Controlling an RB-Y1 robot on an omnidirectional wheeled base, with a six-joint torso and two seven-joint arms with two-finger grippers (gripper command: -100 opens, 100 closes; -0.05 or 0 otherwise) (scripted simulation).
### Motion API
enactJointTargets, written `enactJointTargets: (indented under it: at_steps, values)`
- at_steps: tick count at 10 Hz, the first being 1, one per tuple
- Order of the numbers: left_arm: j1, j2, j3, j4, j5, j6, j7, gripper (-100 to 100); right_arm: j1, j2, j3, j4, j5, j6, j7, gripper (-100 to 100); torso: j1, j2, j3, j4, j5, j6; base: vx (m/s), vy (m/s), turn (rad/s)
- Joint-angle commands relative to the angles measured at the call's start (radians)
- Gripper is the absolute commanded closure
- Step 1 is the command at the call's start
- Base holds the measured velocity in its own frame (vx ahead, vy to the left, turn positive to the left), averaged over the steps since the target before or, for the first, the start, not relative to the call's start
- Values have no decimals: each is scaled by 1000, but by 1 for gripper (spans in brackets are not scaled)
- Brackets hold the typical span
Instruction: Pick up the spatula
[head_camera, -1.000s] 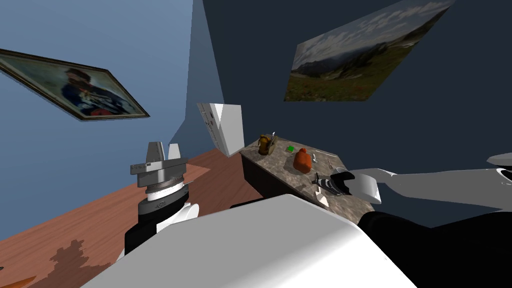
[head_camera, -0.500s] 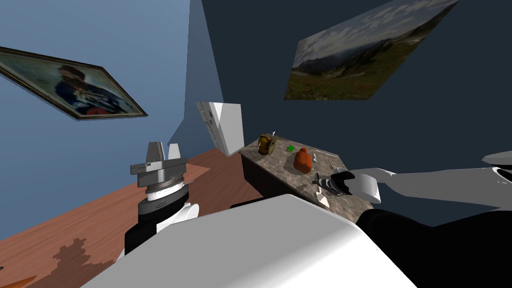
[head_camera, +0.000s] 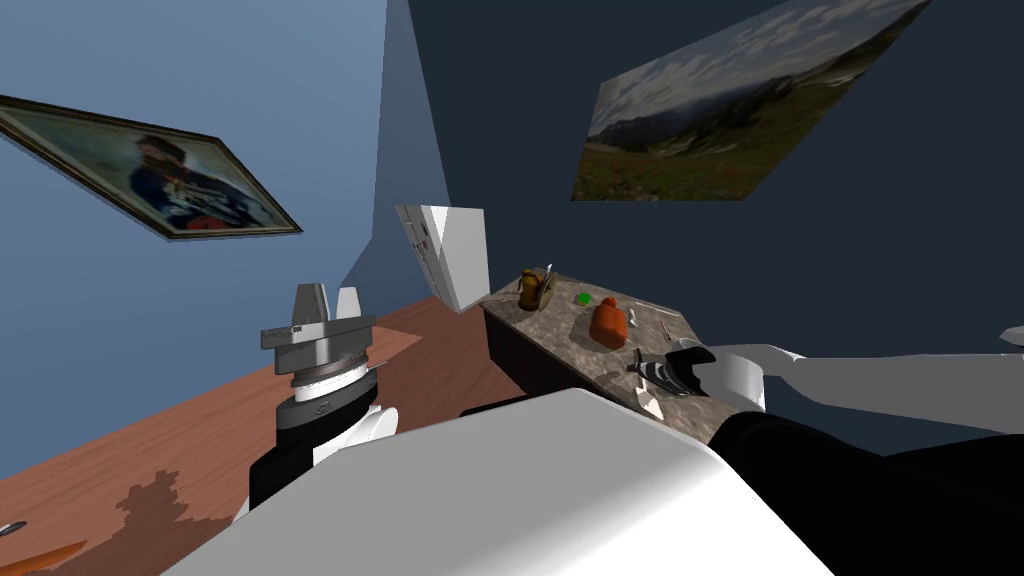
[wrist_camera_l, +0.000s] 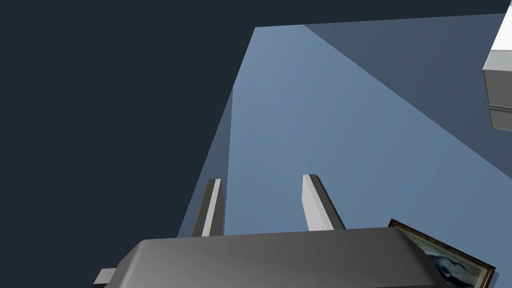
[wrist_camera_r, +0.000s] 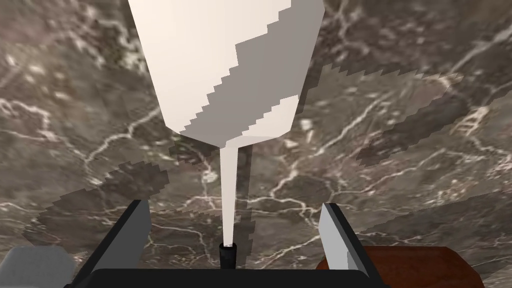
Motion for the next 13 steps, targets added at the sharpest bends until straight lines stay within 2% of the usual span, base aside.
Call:
enactJointTargets:
  at_steps: [1, 2, 3, 4, 7, 8, 9, 13]
  values:
    - [0, 0, 0, 0, 0, 0, 0, 0, 46, -7, -28, 1, 32, -16, -38, -100, 0, 0, 0, 0, 0, 0, 28, -2, 20]
    - [0, 0, 0, 0, 0, 0, 0, 0, 43, 25, -16, 11, 51, -19, -33, -100, 0, 0, 0, 0, 0, 0, 27, -3, 75]
    - [0, 0, 0, 0, 0, 0, 0, 0, 43, 25, -16, 11, 51, -19, -33, -100, 0, 0, 0, 0, 0, 0, 25, -5, 33]
    - [0, 0, 0, 0, 0, 0, 0, 0, 40, 57, -4, 21, 70, -22, -28, -100, 0, 0, 0, 0, 0, 0, 31, -1, 72]
    - [0, 0, 0, 0, 0, 0, 0, 0, 36, 105, 15, 36, 98, -27, -20, -100, 0, 0, 0, 0, 0, 0, 37, -2, 56]
    - [0, 0, 0, 0, 0, 0, 0, 0, 32, 95, 16, 34, 90, -26, -20, -100, 0, 0, 0, 0, 0, 0, 14, -2, 8]
    - [0, 0, 0, 0, 0, 0, 0, 0, 30, 97, 18, 35, 91, -26, -19, 100, 0, 1, 0, 0, 0, 0, 0, 0, 0]
    - [0, 0, 0, 0, 0, 0, 0, 0, 31, 97, 18, 35, 90, -26, -19, 100, 0, 2, 1, 0, 0, -1, 0, -1, -3]
